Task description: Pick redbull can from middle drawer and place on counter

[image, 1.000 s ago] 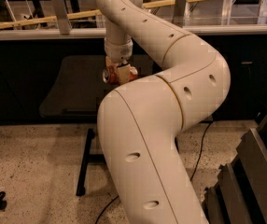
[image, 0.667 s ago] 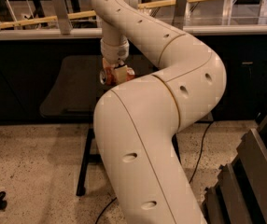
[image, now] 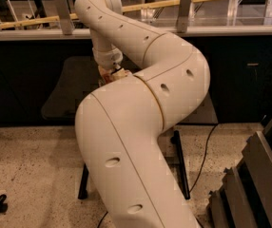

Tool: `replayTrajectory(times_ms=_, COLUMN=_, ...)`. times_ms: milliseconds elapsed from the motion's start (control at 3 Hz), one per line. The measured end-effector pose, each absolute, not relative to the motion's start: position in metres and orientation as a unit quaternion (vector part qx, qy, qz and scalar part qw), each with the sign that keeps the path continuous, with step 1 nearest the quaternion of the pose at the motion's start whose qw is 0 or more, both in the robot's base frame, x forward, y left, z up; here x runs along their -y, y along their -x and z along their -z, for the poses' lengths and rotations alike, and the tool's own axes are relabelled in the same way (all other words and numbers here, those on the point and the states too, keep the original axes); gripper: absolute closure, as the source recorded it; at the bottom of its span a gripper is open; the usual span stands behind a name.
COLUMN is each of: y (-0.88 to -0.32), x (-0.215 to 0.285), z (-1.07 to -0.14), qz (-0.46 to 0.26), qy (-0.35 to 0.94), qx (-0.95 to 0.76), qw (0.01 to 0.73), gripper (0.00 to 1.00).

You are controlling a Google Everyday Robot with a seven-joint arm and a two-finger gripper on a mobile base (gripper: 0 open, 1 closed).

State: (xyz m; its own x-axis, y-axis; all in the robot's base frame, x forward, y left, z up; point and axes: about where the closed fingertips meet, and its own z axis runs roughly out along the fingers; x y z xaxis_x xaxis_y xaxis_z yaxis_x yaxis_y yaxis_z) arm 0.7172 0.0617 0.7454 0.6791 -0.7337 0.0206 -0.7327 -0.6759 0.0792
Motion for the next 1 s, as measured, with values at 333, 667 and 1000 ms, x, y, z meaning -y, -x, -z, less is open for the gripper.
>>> replayTrajectory(times_ms=333, y=-0.7157, x=-0.0591, z=-0.7414, qz=0.002, qy=-0.919, qx=0.389, qw=0.059, gripper=1.0)
replayTrajectory(times_ms=667, y=-0.7246, x=-0.0557, z=-0.7377, qz=0.011, qy=-0.912, qx=0.41, qw=0.026, gripper=1.0)
replayTrajectory(times_ms=1000, y=-0.725, x=-0.0558, z=-0.7365, qz=0.011, qy=-0.912, qx=0.41, qw=0.025, gripper=1.0)
